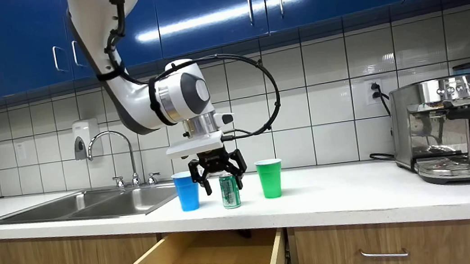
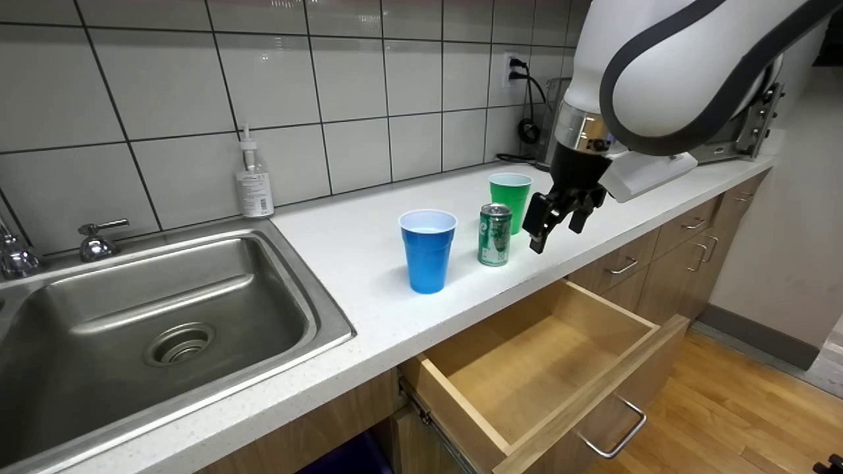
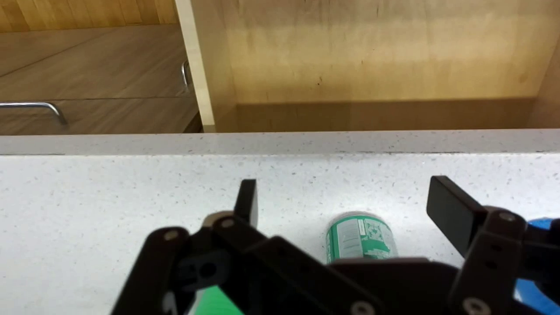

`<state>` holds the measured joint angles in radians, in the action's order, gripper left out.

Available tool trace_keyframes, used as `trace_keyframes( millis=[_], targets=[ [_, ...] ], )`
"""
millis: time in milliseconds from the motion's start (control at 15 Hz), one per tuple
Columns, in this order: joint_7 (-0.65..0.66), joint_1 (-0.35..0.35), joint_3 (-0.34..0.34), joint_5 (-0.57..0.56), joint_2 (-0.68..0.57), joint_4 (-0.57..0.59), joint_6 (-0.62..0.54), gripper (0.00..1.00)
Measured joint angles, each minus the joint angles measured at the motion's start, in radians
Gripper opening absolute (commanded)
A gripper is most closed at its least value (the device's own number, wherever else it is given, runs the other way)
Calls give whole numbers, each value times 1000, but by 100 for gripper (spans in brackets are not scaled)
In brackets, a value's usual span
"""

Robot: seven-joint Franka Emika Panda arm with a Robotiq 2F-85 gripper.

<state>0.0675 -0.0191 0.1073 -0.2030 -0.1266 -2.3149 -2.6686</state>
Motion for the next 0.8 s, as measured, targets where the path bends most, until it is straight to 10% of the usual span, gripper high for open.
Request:
trace_keyframes(
  millis=[800],
  targets=[
    [-3,0,-2,4,-100,98,-98,100]
  ],
)
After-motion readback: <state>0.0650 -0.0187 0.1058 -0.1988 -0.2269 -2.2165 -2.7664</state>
